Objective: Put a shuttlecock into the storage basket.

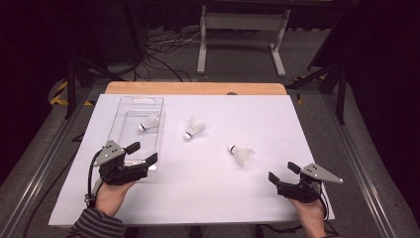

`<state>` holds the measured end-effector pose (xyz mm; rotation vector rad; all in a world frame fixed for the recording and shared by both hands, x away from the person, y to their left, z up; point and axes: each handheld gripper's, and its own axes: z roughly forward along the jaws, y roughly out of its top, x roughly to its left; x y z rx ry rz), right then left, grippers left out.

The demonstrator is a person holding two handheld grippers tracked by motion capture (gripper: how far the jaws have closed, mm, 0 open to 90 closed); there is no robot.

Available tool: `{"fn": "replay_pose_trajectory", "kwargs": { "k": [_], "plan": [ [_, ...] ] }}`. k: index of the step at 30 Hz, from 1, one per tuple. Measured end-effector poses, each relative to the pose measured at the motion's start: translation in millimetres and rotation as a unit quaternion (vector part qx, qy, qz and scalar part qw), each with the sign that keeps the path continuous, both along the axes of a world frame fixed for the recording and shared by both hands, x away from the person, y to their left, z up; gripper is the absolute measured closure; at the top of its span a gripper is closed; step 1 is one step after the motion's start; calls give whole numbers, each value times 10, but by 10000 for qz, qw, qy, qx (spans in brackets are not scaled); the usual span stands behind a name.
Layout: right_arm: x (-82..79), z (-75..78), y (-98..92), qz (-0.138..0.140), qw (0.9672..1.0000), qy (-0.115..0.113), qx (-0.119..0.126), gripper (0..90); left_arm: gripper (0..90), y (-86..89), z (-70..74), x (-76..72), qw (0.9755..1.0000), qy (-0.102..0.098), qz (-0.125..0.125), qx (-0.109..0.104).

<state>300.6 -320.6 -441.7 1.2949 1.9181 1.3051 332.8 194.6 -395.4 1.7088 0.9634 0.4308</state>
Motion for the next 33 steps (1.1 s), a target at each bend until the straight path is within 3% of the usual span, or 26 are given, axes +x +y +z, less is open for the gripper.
{"fn": "replay_pose_trajectory", "kwargs": {
  "k": [20,33],
  "plan": [
    [0,1,1,2,10000,-16,-3,125,240,-328,15,148,9996,11,-271,-104],
    [-3,1,2,22,10000,-28,26,124,244,-529,29,227,9991,3,-416,28]
  ]
}}
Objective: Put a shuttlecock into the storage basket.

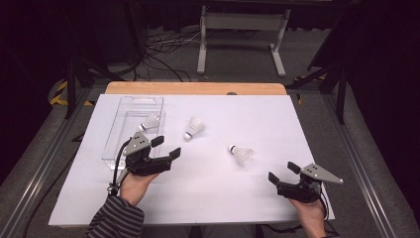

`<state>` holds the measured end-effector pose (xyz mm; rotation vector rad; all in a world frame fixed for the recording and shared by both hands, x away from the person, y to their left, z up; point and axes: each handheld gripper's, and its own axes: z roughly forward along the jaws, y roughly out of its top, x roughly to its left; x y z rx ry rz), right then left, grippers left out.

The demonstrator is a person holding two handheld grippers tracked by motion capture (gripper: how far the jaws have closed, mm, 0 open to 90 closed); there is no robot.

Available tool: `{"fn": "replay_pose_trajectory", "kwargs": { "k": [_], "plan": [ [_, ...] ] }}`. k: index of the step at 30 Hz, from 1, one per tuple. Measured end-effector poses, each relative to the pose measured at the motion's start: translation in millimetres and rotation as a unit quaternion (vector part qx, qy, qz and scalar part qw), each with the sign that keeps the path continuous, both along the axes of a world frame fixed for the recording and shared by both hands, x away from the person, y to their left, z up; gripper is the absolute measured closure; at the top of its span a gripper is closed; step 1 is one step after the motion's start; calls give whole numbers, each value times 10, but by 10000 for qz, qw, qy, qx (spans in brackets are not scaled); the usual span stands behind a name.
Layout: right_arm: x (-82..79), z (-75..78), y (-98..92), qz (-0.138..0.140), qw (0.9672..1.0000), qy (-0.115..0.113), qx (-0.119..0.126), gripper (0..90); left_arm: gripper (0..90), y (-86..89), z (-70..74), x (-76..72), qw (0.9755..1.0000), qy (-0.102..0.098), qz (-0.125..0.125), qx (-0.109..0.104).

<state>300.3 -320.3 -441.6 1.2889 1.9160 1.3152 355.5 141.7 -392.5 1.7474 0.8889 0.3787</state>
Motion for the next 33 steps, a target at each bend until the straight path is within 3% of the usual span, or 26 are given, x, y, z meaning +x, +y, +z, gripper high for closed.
{"fn": "replay_pose_trajectory", "kwargs": {
  "k": [18,33],
  "plan": [
    [4,-1,6,28,10000,-1,-1,122,248,-269,76,173,9999,-58,-114,-88],
    [4,-3,-6,24,10000,6,50,120,250,-428,127,278,9998,-8,-151,104]
  ]
}}
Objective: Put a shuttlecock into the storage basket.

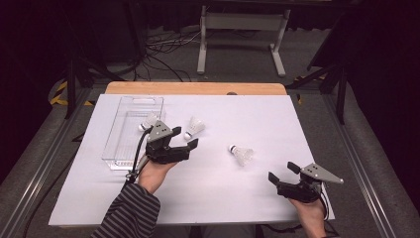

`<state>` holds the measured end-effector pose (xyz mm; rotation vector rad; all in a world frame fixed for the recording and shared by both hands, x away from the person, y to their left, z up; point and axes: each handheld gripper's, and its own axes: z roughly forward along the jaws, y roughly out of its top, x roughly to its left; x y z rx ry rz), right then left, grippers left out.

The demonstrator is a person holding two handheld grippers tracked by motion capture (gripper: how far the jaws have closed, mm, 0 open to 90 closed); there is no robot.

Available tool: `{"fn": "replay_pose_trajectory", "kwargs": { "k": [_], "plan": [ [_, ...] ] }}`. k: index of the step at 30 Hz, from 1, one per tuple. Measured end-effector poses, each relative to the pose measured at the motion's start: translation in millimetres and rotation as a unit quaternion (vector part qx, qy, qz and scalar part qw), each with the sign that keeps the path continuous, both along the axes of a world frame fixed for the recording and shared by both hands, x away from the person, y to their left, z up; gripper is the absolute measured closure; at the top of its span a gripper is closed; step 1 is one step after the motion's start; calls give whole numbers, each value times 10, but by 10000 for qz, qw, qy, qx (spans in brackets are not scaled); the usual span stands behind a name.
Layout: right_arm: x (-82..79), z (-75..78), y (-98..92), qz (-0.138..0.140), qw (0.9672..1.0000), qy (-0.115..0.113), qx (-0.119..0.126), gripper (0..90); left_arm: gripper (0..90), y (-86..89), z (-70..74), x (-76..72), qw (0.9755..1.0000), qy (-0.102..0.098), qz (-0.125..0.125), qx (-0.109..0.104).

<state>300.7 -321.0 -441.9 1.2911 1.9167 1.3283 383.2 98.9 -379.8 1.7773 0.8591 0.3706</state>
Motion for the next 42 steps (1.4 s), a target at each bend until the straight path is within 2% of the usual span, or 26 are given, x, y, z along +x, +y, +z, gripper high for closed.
{"fn": "replay_pose_trajectory", "kwargs": {
  "k": [2,6,20,27,35,42],
  "plan": [
    [0,0,-1,-8,10000,-1,-7,119,250,-2,5,25,10000,-39,6,70],
    [1,2,3,-4,10000,-6,-21,118,250,-33,-13,60,9999,15,19,99],
    [3,1,-1,11,10000,-8,-18,117,250,-184,-55,201,9999,145,0,91],
    [2,0,0,19,10000,-6,-12,116,251,-237,-42,253,9998,143,8,124],
    [2,0,3,9,10000,-6,-20,116,249,-270,-42,315,9998,161,27,144],
    [-6,4,-1,17,10000,-18,-14,116,249,-271,-45,353,9994,262,65,218]
  ]
}}
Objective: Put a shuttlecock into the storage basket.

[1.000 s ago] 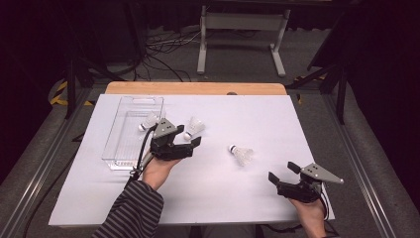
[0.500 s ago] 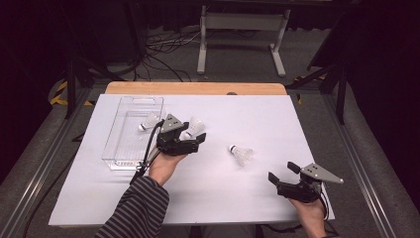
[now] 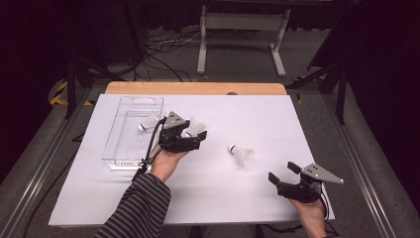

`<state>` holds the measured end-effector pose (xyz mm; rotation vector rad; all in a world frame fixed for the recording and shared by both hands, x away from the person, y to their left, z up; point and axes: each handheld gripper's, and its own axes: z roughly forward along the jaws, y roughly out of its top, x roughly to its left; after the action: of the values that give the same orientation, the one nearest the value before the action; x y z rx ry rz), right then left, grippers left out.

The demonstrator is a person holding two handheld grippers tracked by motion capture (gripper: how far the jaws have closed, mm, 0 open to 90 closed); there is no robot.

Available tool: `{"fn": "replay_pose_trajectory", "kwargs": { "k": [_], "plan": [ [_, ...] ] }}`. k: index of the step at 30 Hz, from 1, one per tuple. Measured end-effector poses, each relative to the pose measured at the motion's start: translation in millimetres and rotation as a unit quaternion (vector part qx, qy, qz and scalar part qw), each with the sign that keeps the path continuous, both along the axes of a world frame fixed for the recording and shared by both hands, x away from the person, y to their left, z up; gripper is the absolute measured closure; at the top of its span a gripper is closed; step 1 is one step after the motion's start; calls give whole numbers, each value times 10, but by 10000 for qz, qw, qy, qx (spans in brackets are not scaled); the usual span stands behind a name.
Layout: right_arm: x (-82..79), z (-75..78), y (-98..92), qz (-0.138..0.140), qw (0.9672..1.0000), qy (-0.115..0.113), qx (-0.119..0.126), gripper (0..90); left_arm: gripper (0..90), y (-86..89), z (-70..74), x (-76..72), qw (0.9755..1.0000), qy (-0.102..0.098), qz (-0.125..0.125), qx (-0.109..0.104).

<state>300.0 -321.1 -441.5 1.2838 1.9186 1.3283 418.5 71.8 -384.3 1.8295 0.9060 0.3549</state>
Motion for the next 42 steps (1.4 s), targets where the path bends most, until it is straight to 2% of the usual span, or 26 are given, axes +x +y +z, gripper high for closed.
{"fn": "replay_pose_trajectory", "kwargs": {
  "k": [2,4,8,9,15,18,19,21,25,28,36,39,41,42],
  "plan": [
    [5,-3,-3,2,10000,18,10,116,248,-3,14,21,10000,40,10,47],
    [9,-5,-3,6,10000,19,16,116,248,-12,24,46,10000,-17,35,89],
    [6,-5,-6,12,10000,26,21,116,248,-40,46,92,9998,93,17,192],
    [3,-5,-5,7,10000,24,8,116,248,-44,50,103,9997,66,39,234],
    [-1,0,7,18,10000,8,-8,116,261,-54,66,180,9990,212,68,398],
    [15,-9,10,33,10000,41,-13,116,270,-65,68,236,9977,415,89,525],
    [12,-7,15,42,10000,29,-10,116,272,-57,69,258,9971,426,106,616],
    [6,-4,17,55,10000,12,-23,116,276,-53,67,291,9958,580,156,698],
    [-1,-1,16,54,10000,3,-32,116,290,-23,78,351,9936,837,229,723],
    [7,-4,20,53,10000,7,-32,116,313,-18,95,402,9908,996,231,888],
    [15,-9,21,77,10000,34,-16,116,319,-66,171,518,9859,1093,315,1227],
    [8,-4,22,78,10000,13,-21,116,326,-104,210,566,9836,1179,341,1319],
    [6,-2,20,79,10000,8,-17,116,334,-123,233,606,9819,1170,353,1447],
    [7,-3,19,81,10000,11,-13,116,336,-139,241,621,9809,1250,350,1447]
  ]
}}
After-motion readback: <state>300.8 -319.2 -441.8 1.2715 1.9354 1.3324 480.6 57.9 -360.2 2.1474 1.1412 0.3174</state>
